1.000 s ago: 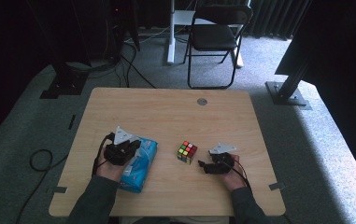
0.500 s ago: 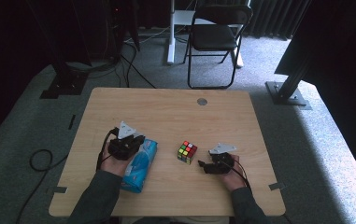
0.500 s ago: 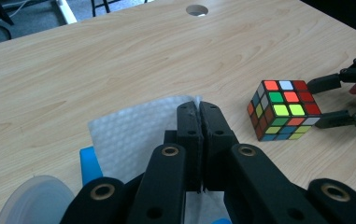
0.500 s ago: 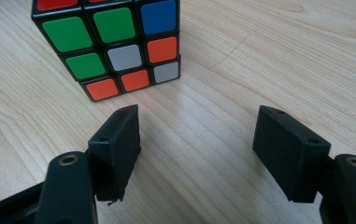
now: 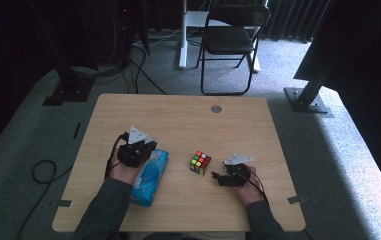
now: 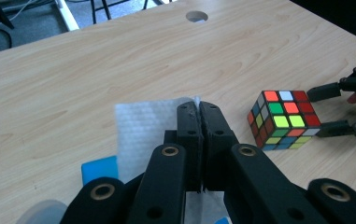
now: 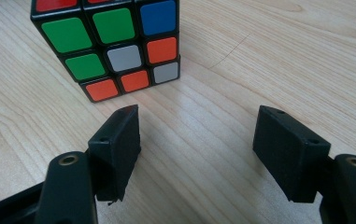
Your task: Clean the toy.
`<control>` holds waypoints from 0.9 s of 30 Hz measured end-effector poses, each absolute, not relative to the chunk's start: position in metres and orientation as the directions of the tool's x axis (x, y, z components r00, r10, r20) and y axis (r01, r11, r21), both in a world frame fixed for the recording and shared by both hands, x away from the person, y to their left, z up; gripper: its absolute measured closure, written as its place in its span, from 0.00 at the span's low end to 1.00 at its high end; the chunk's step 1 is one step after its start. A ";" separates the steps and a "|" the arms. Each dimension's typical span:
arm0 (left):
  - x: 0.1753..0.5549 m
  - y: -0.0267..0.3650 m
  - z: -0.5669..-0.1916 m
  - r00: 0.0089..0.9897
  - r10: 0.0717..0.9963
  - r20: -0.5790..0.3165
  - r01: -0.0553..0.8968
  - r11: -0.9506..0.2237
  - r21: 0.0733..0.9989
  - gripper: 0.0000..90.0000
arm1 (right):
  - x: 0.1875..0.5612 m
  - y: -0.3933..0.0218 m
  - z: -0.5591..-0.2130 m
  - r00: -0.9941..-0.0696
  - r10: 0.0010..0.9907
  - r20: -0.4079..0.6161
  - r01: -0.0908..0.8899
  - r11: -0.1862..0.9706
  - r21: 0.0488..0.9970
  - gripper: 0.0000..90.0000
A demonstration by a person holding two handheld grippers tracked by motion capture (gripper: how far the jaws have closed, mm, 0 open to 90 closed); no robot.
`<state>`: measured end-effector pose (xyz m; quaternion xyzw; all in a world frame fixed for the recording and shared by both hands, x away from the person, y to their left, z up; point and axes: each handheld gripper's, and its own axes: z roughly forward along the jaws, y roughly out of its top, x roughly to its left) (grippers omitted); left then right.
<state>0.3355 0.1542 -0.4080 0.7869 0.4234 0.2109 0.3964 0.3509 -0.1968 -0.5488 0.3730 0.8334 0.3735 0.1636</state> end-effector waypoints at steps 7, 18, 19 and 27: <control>0.343 0.147 -0.405 0.565 0.824 -0.023 0.496 -0.318 0.808 0.98 | 0.351 -0.197 -0.549 -0.668 0.744 0.005 0.500 0.443 0.745 0.35; 0.354 0.121 -0.408 0.606 0.795 -0.026 0.490 -0.347 0.800 0.98 | 0.351 -0.196 -0.549 -0.665 0.747 0.006 0.501 0.440 0.745 0.35; 0.355 0.119 -0.408 0.610 0.792 -0.026 0.488 -0.350 0.800 0.98 | 0.351 -0.196 -0.549 -0.664 0.748 0.006 0.502 0.439 0.745 0.35; 0.359 0.099 -0.398 0.662 0.748 -0.051 0.451 -0.342 0.824 0.98 | 0.351 -0.194 -0.549 -0.664 0.748 0.006 0.502 0.441 0.744 0.35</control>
